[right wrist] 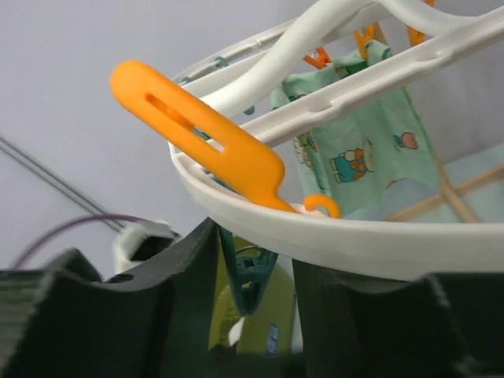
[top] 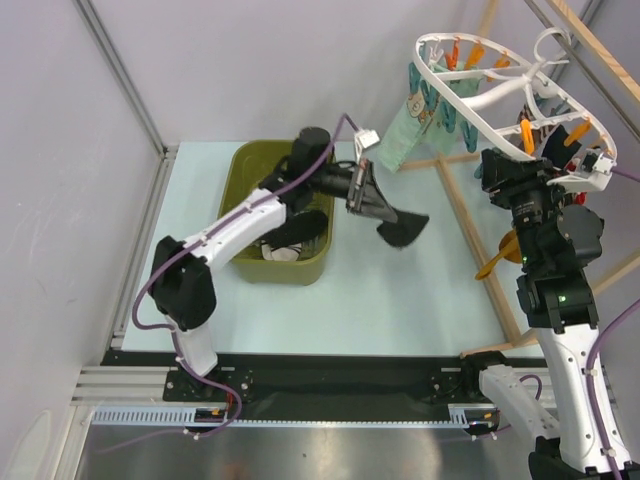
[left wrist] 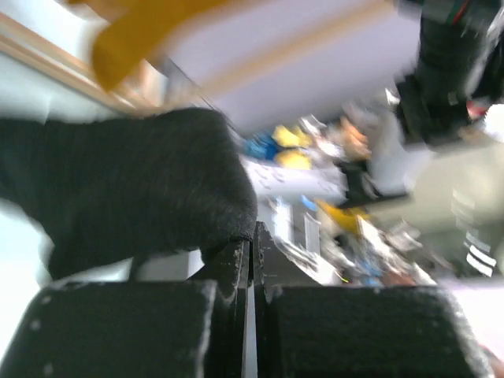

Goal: Remove the socks clipped to the hanger
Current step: Place the sock in the bin, then adjust the hanger on the clothesline.

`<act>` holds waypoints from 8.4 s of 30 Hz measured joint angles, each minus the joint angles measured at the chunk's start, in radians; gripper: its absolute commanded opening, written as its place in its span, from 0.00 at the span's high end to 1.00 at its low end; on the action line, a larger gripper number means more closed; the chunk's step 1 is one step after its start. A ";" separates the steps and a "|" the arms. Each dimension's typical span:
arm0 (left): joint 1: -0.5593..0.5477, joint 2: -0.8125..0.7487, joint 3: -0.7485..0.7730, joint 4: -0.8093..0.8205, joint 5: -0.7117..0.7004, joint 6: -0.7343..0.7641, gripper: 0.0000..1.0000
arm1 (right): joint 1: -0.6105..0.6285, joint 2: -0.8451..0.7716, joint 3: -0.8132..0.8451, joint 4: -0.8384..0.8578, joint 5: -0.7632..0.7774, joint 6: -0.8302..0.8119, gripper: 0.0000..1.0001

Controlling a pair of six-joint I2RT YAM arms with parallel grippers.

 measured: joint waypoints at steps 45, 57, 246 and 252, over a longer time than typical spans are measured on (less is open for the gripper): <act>0.215 -0.529 -0.184 -0.544 -0.776 0.648 0.25 | -0.003 -0.010 0.182 -0.900 0.322 -0.288 0.22; 0.215 -0.595 -0.250 -0.488 -0.707 0.639 0.24 | -0.003 -0.016 0.042 -0.701 0.455 -0.366 0.21; 0.002 -0.517 -0.269 -0.340 -0.655 0.549 0.29 | 0.566 -0.035 0.166 -1.052 0.490 -0.129 0.11; -0.009 -0.517 -0.269 -0.338 -0.655 0.542 0.29 | 0.560 0.018 0.136 -1.077 0.744 -0.096 0.11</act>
